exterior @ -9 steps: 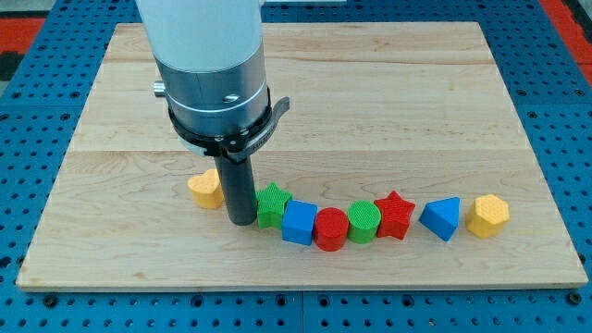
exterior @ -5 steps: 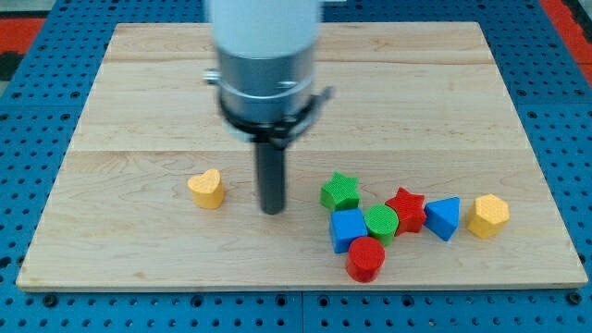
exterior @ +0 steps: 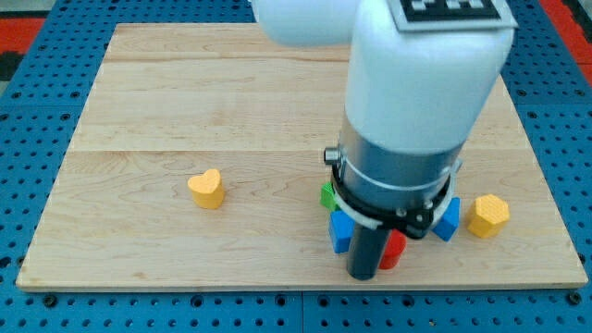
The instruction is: Push red circle below blue triangle
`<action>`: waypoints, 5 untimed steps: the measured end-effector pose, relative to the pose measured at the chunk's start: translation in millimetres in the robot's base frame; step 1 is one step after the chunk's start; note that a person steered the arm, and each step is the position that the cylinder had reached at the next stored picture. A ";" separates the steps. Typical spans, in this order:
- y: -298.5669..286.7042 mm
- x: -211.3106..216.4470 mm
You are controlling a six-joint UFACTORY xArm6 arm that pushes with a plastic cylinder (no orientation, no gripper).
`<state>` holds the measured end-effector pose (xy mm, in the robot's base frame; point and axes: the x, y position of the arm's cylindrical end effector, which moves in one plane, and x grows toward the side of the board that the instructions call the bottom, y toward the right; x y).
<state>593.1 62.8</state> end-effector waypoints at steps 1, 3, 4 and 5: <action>16.4 -7.2; 75.9 -8.6; 55.6 -2.7; -16.2 8.3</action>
<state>601.5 46.6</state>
